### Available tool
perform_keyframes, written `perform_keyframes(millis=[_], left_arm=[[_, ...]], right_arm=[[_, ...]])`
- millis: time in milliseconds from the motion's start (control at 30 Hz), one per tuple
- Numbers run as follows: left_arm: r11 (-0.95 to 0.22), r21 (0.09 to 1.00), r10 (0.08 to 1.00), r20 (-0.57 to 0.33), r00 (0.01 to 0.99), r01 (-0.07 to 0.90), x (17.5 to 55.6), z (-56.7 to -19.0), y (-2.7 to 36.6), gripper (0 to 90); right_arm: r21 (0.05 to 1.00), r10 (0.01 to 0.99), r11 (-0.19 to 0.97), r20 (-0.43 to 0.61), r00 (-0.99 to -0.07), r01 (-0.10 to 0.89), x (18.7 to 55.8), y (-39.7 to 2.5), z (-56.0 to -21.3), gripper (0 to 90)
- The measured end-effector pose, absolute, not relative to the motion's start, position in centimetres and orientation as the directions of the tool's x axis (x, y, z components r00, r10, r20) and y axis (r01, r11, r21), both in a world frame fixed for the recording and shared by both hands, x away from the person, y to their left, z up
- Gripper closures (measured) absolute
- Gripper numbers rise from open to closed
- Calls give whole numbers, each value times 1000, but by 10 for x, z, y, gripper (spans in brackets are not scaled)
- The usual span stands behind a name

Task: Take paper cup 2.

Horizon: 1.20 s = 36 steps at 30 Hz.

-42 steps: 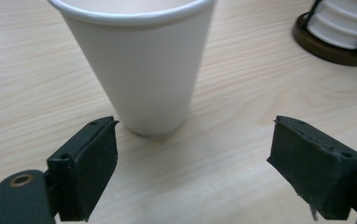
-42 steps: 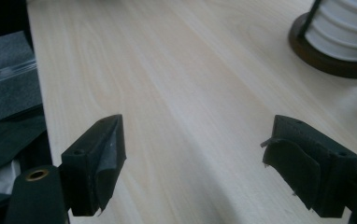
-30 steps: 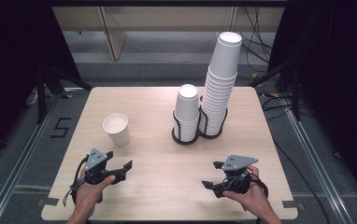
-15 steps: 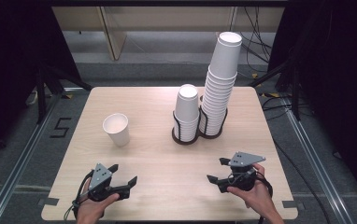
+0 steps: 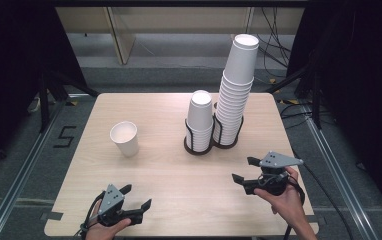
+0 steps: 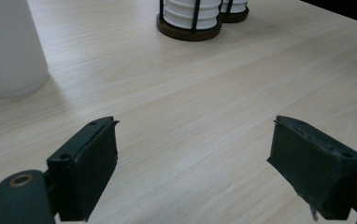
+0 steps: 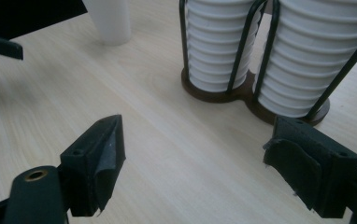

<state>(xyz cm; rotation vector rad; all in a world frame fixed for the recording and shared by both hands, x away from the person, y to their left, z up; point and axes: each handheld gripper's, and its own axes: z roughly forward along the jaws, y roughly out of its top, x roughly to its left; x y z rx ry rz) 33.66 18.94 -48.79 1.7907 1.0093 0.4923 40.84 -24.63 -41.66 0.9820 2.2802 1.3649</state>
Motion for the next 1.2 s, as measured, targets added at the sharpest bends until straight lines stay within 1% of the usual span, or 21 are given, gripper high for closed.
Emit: perform_keyframes(millis=[33, 100, 167, 200, 233, 267, 333, 367, 467, 533, 567, 667, 733, 900, 967, 1133, 1200], left_arm=[[-178, 892, 810, -107, 576, 416, 335, -488, 189, 144], [-169, 894, 802, -120, 586, 414, 333, -490, 187, 144], [-182, 895, 791, -114, 601, 409, 332, -490, 186, 144], [-175, 896, 790, -120, 601, 408, 331, -490, 185, 144], [-184, 896, 786, -112, 607, 404, 330, -490, 185, 144], [-176, 903, 787, -111, 607, 393, 330, -490, 184, 144], [-177, 902, 790, -109, 604, 395, 330, -490, 184, 144], [-179, 902, 787, -109, 608, 394, 330, -490, 184, 144], [-169, 904, 786, -117, 607, 392, 332, -492, 185, 144], [-174, 901, 788, -115, 605, 398, 332, -492, 186, 144], [-167, 903, 785, -121, 608, 395, 333, -493, 186, 144], [-167, 903, 781, -124, 612, 396, 334, -493, 185, 144], [-183, 897, 783, -115, 612, 403, 334, -493, 185, 144], [-189, 896, 771, -118, 625, 403, 334, -494, 183, 144], [-190, 894, 771, -120, 626, 406, 334, -494, 183, 144], [-195, 893, 771, -116, 626, 406, 334, -495, 182, 144], [-186, 895, 772, -122, 624, 405, 333, -494, 182, 144]], right_arm=[[864, 697, 328, 52, -715, 383, 411, -249, -412, 194], [875, 703, 299, 68, -708, 381, 415, -251, -404, 189], [872, 711, 298, 69, -700, 389, 415, -251, -401, 189], [884, 710, 290, 57, -701, 366, 418, -252, -397, 187], [880, 724, 284, 63, -687, 379, 417, -253, -393, 186], [899, 737, 271, 38, -675, 345, 423, -255, -385, 184], [899, 740, 263, 44, -671, 349, 425, -256, -383, 183], [905, 747, 248, 49, -662, 346, 432, -258, -375, 181], [915, 761, 235, 38, -647, 329, 439, -260, -367, 179], [916, 756, 224, 53, -653, 333, 449, -261, -355, 170], [916, 756, 224, 53, -653, 333, 449, -261, -355, 170], [924, 784, 214, 32, -620, 318, 459, -261, -340, 170], [927, 787, 174, 71, -612, 332, 469, -261, -331, 171], [932, 801, 143, 88, -592, 332, 483, -260, -318, 172], [935, 812, 150, 68, -580, 320, 490, -259, -313, 172], [937, 818, 128, 86, -569, 326, 500, -257, -298, 168], [936, 815, 149, 66, -575, 319, 506, -255, -292, 167]])
